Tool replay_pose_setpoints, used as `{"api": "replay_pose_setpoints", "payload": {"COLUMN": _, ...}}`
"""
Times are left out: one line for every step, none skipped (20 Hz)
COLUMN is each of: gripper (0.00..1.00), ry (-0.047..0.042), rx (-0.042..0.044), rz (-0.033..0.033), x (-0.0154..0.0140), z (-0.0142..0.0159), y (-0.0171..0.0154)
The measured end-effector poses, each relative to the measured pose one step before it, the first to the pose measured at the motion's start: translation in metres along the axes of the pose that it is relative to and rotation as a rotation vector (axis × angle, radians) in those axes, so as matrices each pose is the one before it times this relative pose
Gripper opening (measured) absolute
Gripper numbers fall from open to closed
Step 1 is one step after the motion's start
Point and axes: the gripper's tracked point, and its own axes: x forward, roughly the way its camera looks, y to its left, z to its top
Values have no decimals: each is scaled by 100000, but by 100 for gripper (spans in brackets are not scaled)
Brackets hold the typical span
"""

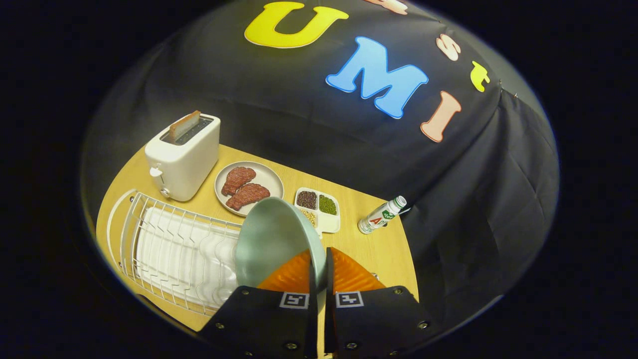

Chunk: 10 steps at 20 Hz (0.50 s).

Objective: Take the plate from the dish rack, then take the spoon from the basket and place it into the plate.

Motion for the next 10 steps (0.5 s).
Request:
{"api": "replay_pose_setpoints", "payload": {"gripper": 5, "ry": -280, "rx": 1834, "rz": 1821, "x": -381, "z": -64, "y": -486}}
{"api": "replay_pose_setpoints", "payload": {"gripper": 5, "ry": -342, "rx": 1946, "rz": 1479, "x": -476, "z": -43, "y": -614}}
{"api": "replay_pose_setpoints", "payload": {"gripper": 5, "ry": -509, "rx": 2182, "rz": 1297, "x": -446, "z": -177, "y": -829}}
{"api": "replay_pose_setpoints", "payload": {"gripper": 5, "ry": 179, "rx": 2319, "rz": 1358, "x": -463, "z": -167, "y": -774}}
{"api": "replay_pose_setpoints", "payload": {"gripper": 5, "ry": 325, "rx": 2539, "rz": 1632, "x": -445, "z": -454, "y": -884}}
{"api": "replay_pose_setpoints", "payload": {"gripper": 5, "ry": 652, "rx": 2580, "rz": 1476, "x": -378, "z": -408, "y": -826}}
{"api": "replay_pose_setpoints", "payload": {"gripper": 5, "ry": 1203, "rx": 2755, "rz": 1569, "x": -380, "z": -653, "y": -890}}
{"api": "replay_pose_setpoints", "payload": {"gripper": 5, "ry": 718, "rx": 2669, "rz": 1760, "x": -330, "z": -381, "y": -856}}
{"api": "replay_pose_setpoints", "payload": {"gripper": 5, "ry": 302, "rx": 2144, "rz": 1655, "x": -154, "z": -395, "y": -1015}}
{"api": "replay_pose_setpoints", "payload": {"gripper": 5, "ry": 297, "rx": 2391, "rz": 1522, "x": -379, "z": -345, "y": -997}}
